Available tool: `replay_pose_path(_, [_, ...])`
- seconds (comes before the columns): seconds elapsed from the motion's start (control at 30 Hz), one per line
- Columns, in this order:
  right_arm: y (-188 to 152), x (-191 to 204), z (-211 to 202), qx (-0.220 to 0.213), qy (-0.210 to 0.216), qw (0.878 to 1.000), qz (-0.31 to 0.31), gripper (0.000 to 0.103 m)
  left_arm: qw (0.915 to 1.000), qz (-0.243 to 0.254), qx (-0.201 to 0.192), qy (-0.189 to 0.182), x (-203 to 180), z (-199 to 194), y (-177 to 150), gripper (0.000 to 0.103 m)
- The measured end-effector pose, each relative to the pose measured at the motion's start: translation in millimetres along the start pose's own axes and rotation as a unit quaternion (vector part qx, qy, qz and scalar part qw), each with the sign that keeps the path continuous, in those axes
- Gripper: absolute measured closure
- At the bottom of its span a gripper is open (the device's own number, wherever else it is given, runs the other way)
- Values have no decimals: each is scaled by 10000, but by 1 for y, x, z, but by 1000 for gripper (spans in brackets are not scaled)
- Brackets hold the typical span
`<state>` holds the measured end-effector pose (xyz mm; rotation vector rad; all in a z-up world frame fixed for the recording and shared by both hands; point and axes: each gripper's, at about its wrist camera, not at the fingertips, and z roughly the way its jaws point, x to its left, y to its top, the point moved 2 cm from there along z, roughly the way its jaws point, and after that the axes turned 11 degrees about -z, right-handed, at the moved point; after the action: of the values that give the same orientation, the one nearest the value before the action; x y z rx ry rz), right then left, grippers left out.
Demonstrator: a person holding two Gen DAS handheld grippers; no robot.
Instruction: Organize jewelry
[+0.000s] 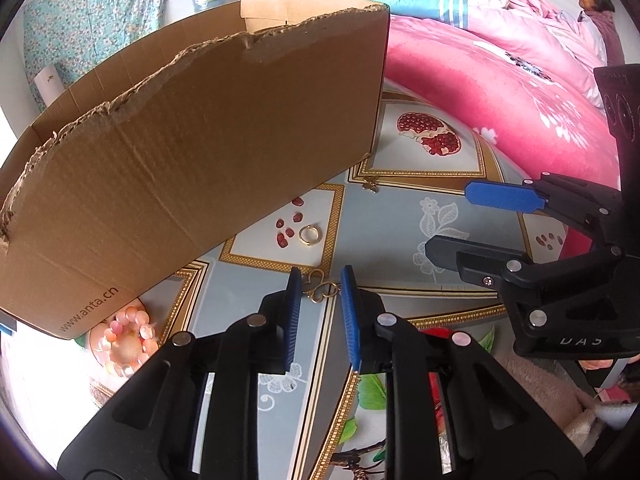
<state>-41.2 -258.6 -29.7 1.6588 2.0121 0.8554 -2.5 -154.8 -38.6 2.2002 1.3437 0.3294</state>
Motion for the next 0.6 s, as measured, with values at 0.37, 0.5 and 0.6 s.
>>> replay_pose_path(0.37, [-1,0,-1,-22,17,10000,21,39,9998,-176,23,-77,7,-4,-3,103])
replay_pose_path(0.5, [-1,0,0,-11,7,10000,9,39,9988,-396,-7,-305,12,-10,-4,103])
replay_pose_path(0.6, [0,0,0,14,-12,10000,9,39,9981,-443,-97,-412,13,-15,-7,98])
